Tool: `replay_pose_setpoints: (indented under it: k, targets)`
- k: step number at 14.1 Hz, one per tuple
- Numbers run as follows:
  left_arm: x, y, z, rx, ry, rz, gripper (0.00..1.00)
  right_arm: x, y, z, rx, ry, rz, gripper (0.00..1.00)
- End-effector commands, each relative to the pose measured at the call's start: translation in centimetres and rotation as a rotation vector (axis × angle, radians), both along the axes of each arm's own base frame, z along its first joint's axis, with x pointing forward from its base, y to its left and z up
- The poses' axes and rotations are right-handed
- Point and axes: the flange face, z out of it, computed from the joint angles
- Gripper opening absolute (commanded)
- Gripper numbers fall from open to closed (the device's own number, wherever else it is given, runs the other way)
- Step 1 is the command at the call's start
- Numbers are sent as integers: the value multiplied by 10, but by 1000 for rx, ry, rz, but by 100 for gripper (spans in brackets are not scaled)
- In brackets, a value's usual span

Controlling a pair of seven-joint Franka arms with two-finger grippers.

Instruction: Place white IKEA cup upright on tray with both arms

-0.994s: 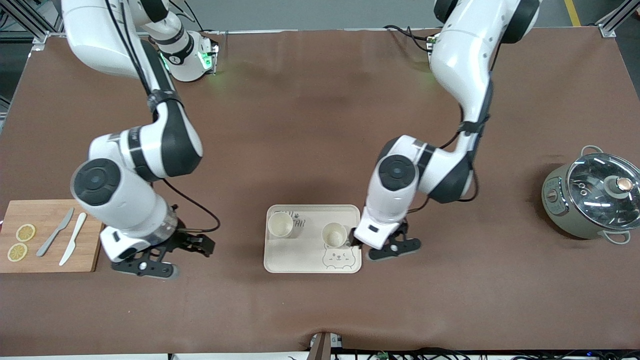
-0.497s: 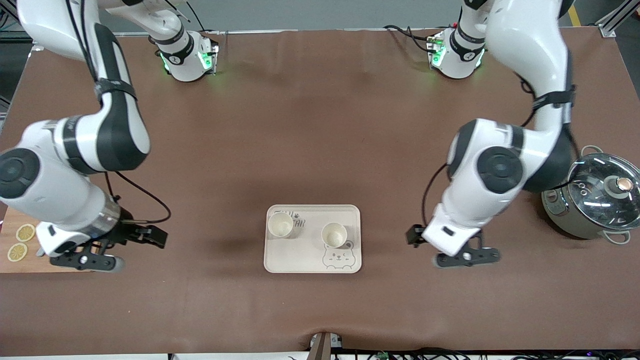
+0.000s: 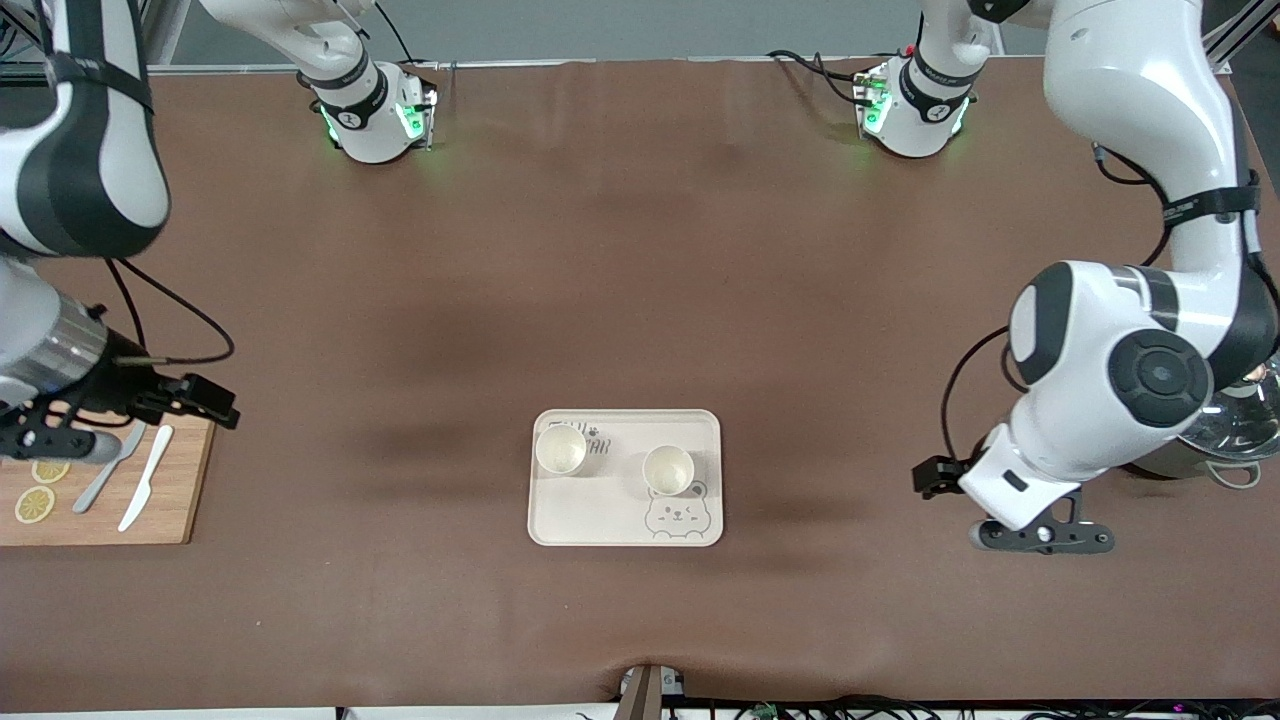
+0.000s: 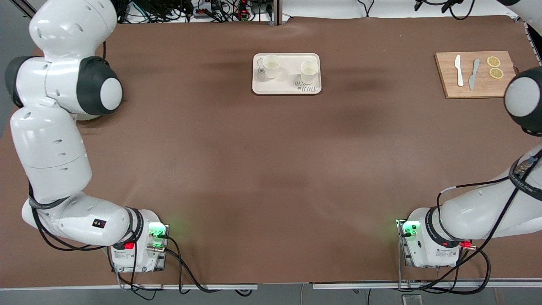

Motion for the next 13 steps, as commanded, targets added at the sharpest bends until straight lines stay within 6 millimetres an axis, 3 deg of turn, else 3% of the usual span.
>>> replay_pose_setpoints:
  k: [1,4,7,8,10,13]
  targets:
    - [-40,44,28,-67,4,-23,100,-41,-12,15,27,1,-2,100]
    - [-79,62,38,-81,-31,-22,100,-64,-20,26,30,11,24,100]
    - [-105,66,71,-83,-10,-9,100,-78,-25,40,36,53,24,100]
    - [-112,65,85,-81,12,-13,100,-78,-26,48,35,54,23,100]
    - [-127,65,117,-80,35,-31,100,-73,-22,86,19,12,38,100]
    - [-153,71,168,-67,44,-63,100,-58,-26,115,11,-8,32,100]
